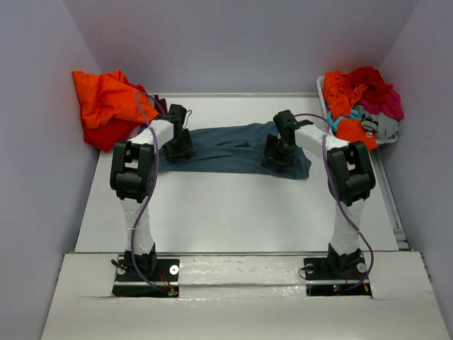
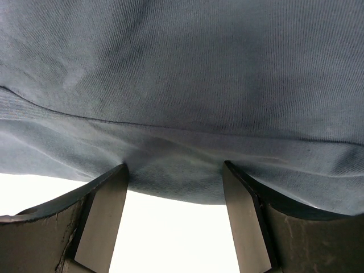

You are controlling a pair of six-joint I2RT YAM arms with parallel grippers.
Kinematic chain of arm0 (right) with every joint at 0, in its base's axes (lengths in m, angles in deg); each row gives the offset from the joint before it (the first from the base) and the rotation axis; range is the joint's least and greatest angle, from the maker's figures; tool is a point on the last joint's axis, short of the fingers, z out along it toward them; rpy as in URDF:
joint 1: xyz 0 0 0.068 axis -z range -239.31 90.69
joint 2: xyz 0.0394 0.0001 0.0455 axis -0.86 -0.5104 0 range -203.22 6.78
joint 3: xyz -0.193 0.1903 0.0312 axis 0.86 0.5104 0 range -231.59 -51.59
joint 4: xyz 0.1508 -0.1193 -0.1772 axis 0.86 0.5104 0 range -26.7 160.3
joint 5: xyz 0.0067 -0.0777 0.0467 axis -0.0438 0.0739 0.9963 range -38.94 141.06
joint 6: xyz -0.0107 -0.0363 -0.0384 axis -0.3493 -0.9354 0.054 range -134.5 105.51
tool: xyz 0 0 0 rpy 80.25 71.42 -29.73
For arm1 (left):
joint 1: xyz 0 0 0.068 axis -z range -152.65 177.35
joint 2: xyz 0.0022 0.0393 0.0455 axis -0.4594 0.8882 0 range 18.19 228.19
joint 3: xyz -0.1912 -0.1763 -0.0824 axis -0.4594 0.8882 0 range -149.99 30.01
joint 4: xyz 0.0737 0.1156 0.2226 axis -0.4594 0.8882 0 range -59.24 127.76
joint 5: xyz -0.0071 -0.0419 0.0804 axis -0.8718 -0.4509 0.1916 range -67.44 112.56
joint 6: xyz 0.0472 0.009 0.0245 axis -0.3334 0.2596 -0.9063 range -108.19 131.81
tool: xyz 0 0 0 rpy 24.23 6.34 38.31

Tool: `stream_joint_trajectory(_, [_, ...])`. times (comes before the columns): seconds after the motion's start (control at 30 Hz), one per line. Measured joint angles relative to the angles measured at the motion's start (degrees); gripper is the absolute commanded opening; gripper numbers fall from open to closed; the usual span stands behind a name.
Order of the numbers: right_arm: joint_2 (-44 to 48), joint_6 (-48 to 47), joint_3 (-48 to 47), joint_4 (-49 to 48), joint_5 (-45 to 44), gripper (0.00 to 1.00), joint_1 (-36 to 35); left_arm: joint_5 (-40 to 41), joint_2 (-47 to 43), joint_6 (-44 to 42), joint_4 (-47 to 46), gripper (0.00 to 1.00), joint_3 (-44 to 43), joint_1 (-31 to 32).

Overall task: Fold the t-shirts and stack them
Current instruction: Fold the tshirt

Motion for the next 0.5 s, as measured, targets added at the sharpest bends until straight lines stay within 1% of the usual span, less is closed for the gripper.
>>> stream_joint_trajectory(0.2, [1.57, 1.09, 2.08, 0.15, 0.02, 0.73, -0.02, 0.31, -1.14, -0.94, 0.20, 0.70, 1.68, 1.27])
stream_joint_trajectory(0.5, [4.42, 2.36, 2.56, 3.21, -2.67, 0.75, -0.02, 0.55, -2.82, -1.86, 2.67, 0.70, 3.93, 5.62])
